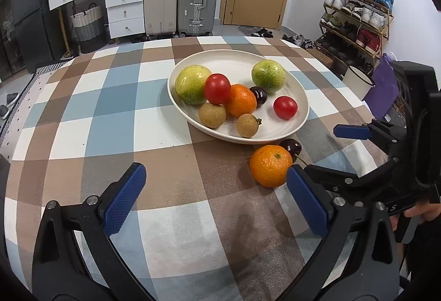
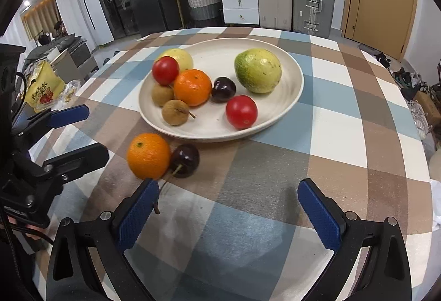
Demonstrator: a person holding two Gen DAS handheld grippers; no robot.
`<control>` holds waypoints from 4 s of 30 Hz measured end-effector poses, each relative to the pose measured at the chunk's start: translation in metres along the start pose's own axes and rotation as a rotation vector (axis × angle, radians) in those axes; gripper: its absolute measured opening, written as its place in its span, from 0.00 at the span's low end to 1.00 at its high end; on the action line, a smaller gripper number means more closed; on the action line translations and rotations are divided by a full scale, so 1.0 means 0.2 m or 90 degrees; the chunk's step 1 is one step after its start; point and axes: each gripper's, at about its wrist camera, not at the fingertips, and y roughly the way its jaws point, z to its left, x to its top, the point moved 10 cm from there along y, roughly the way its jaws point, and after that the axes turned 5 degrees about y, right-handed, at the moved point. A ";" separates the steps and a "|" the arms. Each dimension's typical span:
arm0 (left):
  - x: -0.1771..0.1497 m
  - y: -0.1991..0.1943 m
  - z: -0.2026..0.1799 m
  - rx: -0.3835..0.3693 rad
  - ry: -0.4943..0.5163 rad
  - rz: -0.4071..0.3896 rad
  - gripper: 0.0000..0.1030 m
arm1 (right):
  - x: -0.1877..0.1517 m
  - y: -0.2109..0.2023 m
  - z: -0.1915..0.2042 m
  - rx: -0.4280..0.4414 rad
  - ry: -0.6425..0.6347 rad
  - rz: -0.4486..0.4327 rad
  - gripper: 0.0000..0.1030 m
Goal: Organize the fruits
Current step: 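Withdraw both tools from the plate toward the last orange and cherry, then grasp the orange with the left tool while the right tool grasps the dark stemmed cherry, then carry the orange and cherry over the white plate and open both tools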
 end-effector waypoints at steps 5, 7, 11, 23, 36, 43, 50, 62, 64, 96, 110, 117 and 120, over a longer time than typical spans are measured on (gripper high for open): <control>0.00 0.05 -0.04 -0.011 0.010 0.011 0.98 | 0.00 0.01 -0.11 -0.037 0.015 -0.001 0.99; 0.00 0.07 -0.07 -0.014 0.018 0.016 0.98 | 0.00 0.01 -0.14 -0.040 0.026 -0.003 0.99; 0.01 0.10 -0.12 -0.027 0.027 0.019 0.98 | 0.01 0.00 -0.18 -0.045 0.036 -0.005 0.99; 0.00 0.19 -0.23 -0.065 0.063 0.040 0.77 | 0.01 0.00 -0.18 -0.033 0.035 -0.004 0.99; -0.03 0.12 -0.22 -0.099 0.048 0.031 0.37 | 0.02 0.00 -0.12 -0.021 0.025 -0.003 0.99; -0.05 0.04 -0.08 -0.071 0.013 0.014 0.37 | 0.03 0.04 -0.01 0.000 -0.006 0.005 0.99; -0.08 -0.02 0.03 -0.056 -0.022 0.003 0.37 | 0.07 0.09 0.07 -0.008 -0.021 0.013 0.84; -0.09 -0.04 0.05 -0.037 -0.029 0.001 0.37 | 0.07 0.10 0.17 -0.004 -0.053 0.008 0.66; -0.09 -0.04 0.05 -0.037 -0.030 0.001 0.37 | 0.06 0.09 0.18 0.002 -0.056 0.008 0.60; 0.05 -0.15 -0.03 -0.031 0.001 -0.037 0.37 | 0.09 -0.19 0.17 0.071 -0.040 -0.063 0.27; 0.24 -0.11 -0.04 -0.024 0.025 -0.060 0.37 | 0.24 -0.25 0.10 0.067 -0.028 -0.090 0.27; 0.35 -0.06 -0.03 -0.025 0.028 -0.069 0.37 | 0.31 -0.23 0.07 0.067 -0.022 -0.098 0.27; 0.39 -0.03 -0.03 -0.025 0.031 -0.070 0.37 | 0.34 -0.23 0.05 0.066 -0.018 -0.101 0.27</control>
